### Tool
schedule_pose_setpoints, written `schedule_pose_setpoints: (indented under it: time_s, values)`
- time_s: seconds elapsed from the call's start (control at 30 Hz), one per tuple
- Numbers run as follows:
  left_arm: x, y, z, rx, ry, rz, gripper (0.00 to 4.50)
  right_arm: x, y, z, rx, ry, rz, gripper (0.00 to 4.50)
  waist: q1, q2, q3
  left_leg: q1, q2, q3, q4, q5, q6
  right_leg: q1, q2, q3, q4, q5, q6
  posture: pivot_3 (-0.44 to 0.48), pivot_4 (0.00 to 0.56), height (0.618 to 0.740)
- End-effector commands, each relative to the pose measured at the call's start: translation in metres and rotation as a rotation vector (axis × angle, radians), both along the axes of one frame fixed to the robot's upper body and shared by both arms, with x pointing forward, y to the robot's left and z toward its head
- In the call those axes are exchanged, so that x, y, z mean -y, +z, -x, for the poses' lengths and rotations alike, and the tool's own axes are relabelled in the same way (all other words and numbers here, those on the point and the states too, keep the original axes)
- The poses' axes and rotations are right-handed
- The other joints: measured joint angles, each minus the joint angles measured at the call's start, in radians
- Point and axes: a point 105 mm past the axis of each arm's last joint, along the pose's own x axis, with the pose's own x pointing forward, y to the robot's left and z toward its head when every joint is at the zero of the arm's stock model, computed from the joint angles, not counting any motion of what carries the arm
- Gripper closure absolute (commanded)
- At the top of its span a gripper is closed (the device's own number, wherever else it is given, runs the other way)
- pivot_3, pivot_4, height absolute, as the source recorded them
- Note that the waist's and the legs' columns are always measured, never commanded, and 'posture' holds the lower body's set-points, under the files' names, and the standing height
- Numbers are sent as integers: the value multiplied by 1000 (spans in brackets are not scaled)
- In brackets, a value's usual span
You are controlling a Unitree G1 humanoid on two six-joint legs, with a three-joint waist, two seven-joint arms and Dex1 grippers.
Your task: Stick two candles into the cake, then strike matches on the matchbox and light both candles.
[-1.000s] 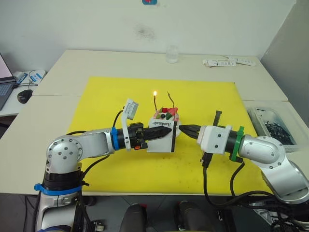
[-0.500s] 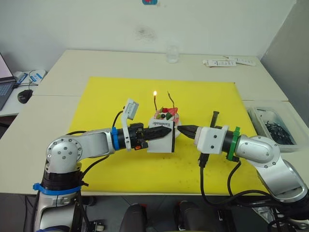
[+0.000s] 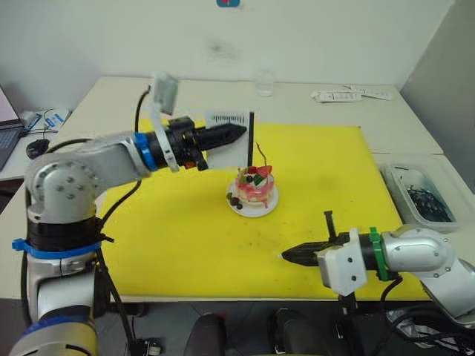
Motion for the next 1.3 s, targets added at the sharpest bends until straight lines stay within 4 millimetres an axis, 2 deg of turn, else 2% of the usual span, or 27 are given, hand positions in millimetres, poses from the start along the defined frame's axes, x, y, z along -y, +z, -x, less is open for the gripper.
schedule_pose_setpoints:
  time_s: [0.03, 0.13, 0.27, 0.37, 0.67, 0.83, 1.03, 1.3]
  values:
    - [4, -12, 17, -30, -62, -24, 4500, 0, 14, -10, 48, -43, -55, 4483, 1, -1, 0, 0, 0, 0, 0, 0, 0, 0, 0, -1, 1, 0, 0, 0, 150, 740]
    - [7, -37, 33, -104, -104, -57, 4500, 1, 21, -22, 75, -101, -94, 4483, 2, -1, 0, 0, 1, -1, 0, 0, 0, 0, -1, -1, 1, 0, 0, 0, 150, 740]
    - [7, -60, 47, -181, -129, -76, 4500, 2, 32, -35, 118, -150, -123, 4483, 2, -1, 0, 0, 1, -1, 0, 0, 0, 0, -2, -1, 1, 0, 0, 0, 150, 740]
    - [1, -81, 51, -241, -105, -103, 4500, 2, 41, -43, 151, -185, -152, 4483, 3, -1, 0, 0, 1, 0, 1, 0, 0, 0, -2, -1, 1, 0, 0, 0, 150, 740]
    - [-5, -112, 61, -302, -102, -177, 4500, -3, 57, -57, 209, -232, -211, 4483, 3, -1, 1, 0, 0, 0, 0, 0, 0, 0, -3, -1, 1, 0, 0, 0, 150, 740]
    - [1, -121, 66, -304, -136, -198, 4500, -9, 75, -74, 289, -259, -242, 4483, 2, 0, 1, 0, 1, 0, 0, 0, 0, -1, -3, 0, 1, 0, -1, 0, 150, 740]
    - [9, -122, 65, -289, -157, -200, 4500, -20, 89, -92, 372, -267, -258, 4483, 3, 0, 1, -1, 1, 0, 0, 0, 0, -1, -2, 0, 1, 0, -2, 0, 150, 740]
    - [11, -122, 64, -282, -162, -198, 4500, -30, 92, -100, 417, -240, -254, 4483, 3, 0, 1, -2, 1, 0, 0, 0, 0, -2, -2, -1, 1, 0, -2, 0, 150, 740]
